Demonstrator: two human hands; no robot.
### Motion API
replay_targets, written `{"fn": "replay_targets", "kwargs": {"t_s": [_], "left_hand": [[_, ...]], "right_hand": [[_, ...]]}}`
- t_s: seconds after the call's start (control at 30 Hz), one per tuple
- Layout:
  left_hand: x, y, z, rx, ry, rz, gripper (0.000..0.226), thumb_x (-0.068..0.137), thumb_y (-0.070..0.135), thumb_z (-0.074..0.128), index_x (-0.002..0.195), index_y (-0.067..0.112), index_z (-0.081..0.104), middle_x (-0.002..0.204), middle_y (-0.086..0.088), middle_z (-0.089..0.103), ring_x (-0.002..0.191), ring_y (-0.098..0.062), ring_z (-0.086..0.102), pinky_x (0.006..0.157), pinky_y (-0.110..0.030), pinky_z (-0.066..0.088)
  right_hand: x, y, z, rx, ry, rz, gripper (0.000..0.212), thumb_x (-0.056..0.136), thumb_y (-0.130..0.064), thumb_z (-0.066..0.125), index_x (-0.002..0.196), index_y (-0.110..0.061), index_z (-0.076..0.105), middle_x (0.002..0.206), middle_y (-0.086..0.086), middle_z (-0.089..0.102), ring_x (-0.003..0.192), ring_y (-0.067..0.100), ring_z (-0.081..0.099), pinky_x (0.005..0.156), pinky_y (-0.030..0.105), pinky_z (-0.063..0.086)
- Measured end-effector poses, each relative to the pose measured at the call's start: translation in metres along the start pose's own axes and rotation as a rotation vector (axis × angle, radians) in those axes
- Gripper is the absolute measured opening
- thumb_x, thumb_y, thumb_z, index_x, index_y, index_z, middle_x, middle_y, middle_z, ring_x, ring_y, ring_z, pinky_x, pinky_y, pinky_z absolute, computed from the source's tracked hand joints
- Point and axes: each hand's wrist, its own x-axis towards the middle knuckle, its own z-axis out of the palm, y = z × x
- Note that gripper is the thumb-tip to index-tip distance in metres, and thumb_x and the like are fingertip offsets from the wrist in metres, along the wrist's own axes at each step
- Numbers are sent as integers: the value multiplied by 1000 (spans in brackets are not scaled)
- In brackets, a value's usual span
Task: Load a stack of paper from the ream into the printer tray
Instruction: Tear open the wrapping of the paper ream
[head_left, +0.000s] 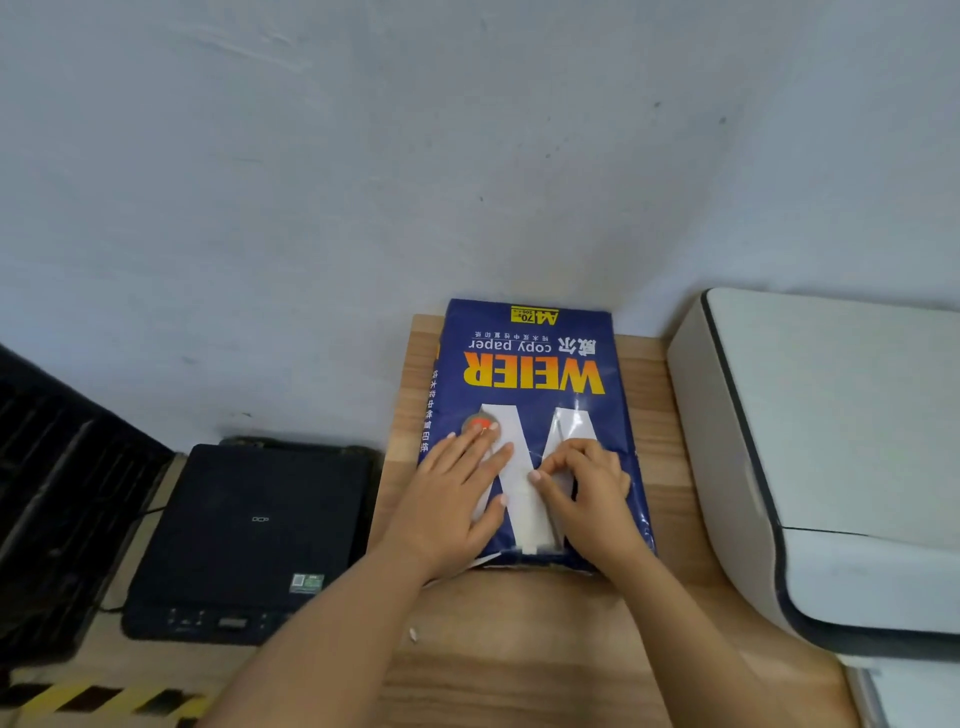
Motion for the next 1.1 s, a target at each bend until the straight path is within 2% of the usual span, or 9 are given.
{"fn": "replay_targets", "kwargs": {"t_s": [0.17,0.37,0.43,0.53,0.57,0.67,0.77,0.93,1.1], "left_hand": [[0,-1,0,-24,-5,-2,56,96,49,23,149,31,13,159,12,2,145,-2,-9,120,-29,-1],[0,-1,-1,-31,10,16,54,97,44,19,148,29,17,159,8,9,146,-4,-5,118,-28,-3],[0,1,-2,-35,7,9,53,97,44,18,149,30,16,159,9,7,145,-4,-6,119,-26,-5],[0,2,-3,-36,-15,-5,55,96,46,14,149,31,14,160,10,6,146,-5,-6,120,-28,-2],[0,2,-3,-36,-17,-6,56,95,47,13,149,30,15,160,9,7,146,-6,-5,121,-30,1],[1,0,-2,-33,-14,0,56,95,45,12,148,29,20,159,8,11,147,-7,-1,122,-34,8],[1,0,-2,-40,-20,-6,56,95,44,9,148,29,20,159,9,13,147,-6,1,122,-33,8],[2,2,-3,-29,-26,-22,56,95,48,11,148,29,19,159,10,11,146,-5,0,121,-30,5],[1,2,-2,5,-30,-24,62,93,58,13,148,30,16,160,11,8,146,-6,-2,121,-32,6]], "right_hand": [[-7,7,-1,41,-26,-77,5,88,-32,61,88,-27,59,111,-13,54,115,9,42,101,26,16],[-7,10,-7,75,-81,-118,3,90,-32,58,88,-29,58,101,-18,59,107,7,45,101,33,30],[-7,12,-6,87,-90,-99,3,89,-34,58,90,-31,57,102,-16,59,109,9,44,99,29,34],[-8,13,-4,131,-93,-46,7,86,-38,62,90,-35,56,105,-11,59,114,16,44,92,17,33],[-8,13,-4,149,-87,-46,11,84,-38,64,90,-36,56,102,-13,61,114,18,46,95,20,35],[-11,10,-6,225,-89,-74,20,78,-37,71,89,-38,54,92,-18,67,107,17,56,103,46,41],[-17,11,-8,220,-99,-112,16,78,-32,73,81,-31,57,88,-15,65,95,17,58,97,52,43],[-34,15,-13,208,-173,-147,18,79,-30,73,76,-31,55,79,-6,64,90,21,58,85,47,49],[-56,11,-22,223,-253,-193,17,77,-32,72,75,-27,56,83,-6,61,89,16,55,78,33,51]]}}
